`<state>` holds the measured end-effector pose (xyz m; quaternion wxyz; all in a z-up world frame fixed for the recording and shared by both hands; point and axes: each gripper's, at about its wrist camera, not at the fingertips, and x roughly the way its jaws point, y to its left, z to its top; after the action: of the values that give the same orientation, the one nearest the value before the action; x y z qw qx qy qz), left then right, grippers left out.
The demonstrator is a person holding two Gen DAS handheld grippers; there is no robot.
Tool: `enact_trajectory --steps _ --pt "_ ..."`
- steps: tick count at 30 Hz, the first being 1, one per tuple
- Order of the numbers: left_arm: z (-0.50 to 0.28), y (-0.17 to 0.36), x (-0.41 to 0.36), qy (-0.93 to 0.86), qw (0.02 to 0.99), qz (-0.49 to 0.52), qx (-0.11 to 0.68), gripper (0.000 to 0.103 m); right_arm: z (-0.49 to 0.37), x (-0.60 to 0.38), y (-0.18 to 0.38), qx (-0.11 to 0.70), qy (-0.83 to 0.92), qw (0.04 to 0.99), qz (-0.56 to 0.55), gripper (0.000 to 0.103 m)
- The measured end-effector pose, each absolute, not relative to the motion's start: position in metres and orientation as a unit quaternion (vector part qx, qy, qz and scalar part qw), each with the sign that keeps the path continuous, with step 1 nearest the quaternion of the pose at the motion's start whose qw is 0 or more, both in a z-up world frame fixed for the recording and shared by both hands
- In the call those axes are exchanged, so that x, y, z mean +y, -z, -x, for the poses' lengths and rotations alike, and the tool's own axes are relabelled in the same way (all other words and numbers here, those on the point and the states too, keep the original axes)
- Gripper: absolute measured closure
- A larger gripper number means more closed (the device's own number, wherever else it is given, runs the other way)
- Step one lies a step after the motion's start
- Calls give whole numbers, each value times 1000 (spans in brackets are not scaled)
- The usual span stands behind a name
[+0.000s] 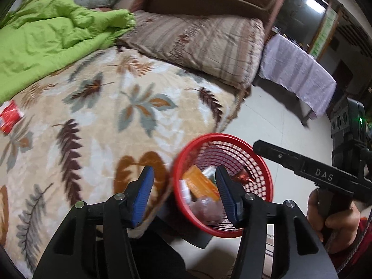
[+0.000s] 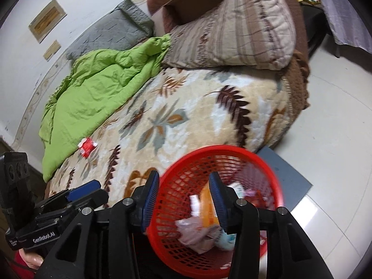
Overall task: Collect trash
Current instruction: 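Return to the bed and grasp the red-white packet with the right tool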
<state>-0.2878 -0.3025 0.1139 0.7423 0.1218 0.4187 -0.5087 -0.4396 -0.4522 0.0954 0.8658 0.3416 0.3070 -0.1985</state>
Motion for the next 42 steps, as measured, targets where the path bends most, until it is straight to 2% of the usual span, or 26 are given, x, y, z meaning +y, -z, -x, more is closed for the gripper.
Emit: enact_trajectory --steps 27,42 --pt "144 -121 -125 282 872 -10 400 47 246 -336 -105 362 17 905 -222 54" --pt "46 -59 -48 92 910 33 404 47 90 -283 -82 400 -41 888 -222 54"
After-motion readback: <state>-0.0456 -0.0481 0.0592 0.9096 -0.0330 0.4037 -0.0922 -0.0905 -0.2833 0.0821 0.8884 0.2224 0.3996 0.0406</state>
